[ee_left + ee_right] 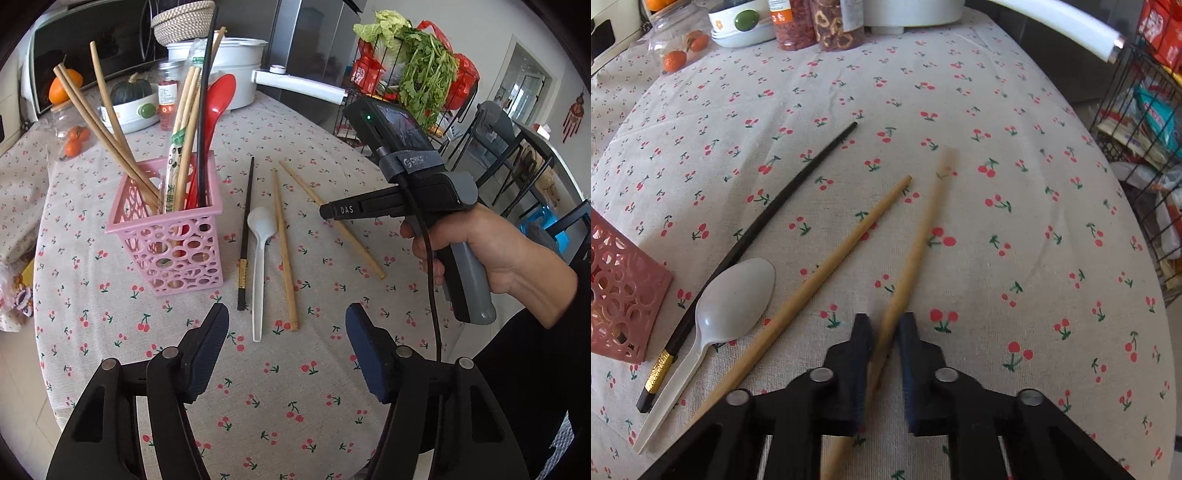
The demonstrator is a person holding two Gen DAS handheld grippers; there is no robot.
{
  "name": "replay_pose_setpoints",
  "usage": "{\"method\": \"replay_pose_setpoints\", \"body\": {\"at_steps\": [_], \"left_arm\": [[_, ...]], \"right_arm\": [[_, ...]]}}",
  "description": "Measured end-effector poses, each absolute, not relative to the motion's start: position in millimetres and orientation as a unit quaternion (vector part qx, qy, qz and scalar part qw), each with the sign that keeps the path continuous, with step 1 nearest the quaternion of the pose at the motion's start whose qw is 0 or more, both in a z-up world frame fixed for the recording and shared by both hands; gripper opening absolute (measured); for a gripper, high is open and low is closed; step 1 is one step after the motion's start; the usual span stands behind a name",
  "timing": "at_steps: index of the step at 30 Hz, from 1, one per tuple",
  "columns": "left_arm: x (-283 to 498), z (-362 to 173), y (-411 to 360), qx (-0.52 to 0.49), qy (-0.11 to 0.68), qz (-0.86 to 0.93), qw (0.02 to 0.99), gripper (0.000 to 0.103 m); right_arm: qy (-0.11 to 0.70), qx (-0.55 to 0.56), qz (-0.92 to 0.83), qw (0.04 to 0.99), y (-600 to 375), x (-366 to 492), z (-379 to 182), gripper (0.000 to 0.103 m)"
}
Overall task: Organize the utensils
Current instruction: 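Grasp a loose wooden chopstick with the right tool, then grasp the other loose wooden chopstick with the left tool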
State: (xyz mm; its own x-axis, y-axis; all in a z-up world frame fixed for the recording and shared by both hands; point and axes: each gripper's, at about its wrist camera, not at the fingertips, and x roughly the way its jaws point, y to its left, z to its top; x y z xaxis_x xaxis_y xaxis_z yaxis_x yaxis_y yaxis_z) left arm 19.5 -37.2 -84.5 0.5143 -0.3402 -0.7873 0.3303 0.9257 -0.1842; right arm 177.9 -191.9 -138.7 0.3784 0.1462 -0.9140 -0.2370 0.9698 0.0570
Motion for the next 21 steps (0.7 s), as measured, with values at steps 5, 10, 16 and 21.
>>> {"method": "replay_pose_setpoints", "body": {"at_steps": [5,10,16,21], "left_arm": [[29,-79,-66,0.010,0.459,-0.213,0.863,0.049],[53,-72,-108,0.044,0.466,-0.216,0.857,0.042],[121,-85,-140,0.013,0.511,-0.181,0.840,0.026],[168,-100,-151,0.011,0.530,-0.128,0.838,0.025]], "right_arm": [[0.574,0.030,0.089,0.813,-229,173,-134,0.004],[0.552,0.067,0.088,0.826,-261,163,-106,0.004],[0.535,0.117,0.088,0.832,-300,165,-89,0.005],[0.538,0.153,0.093,0.824,-325,174,-89,0.005]]}}
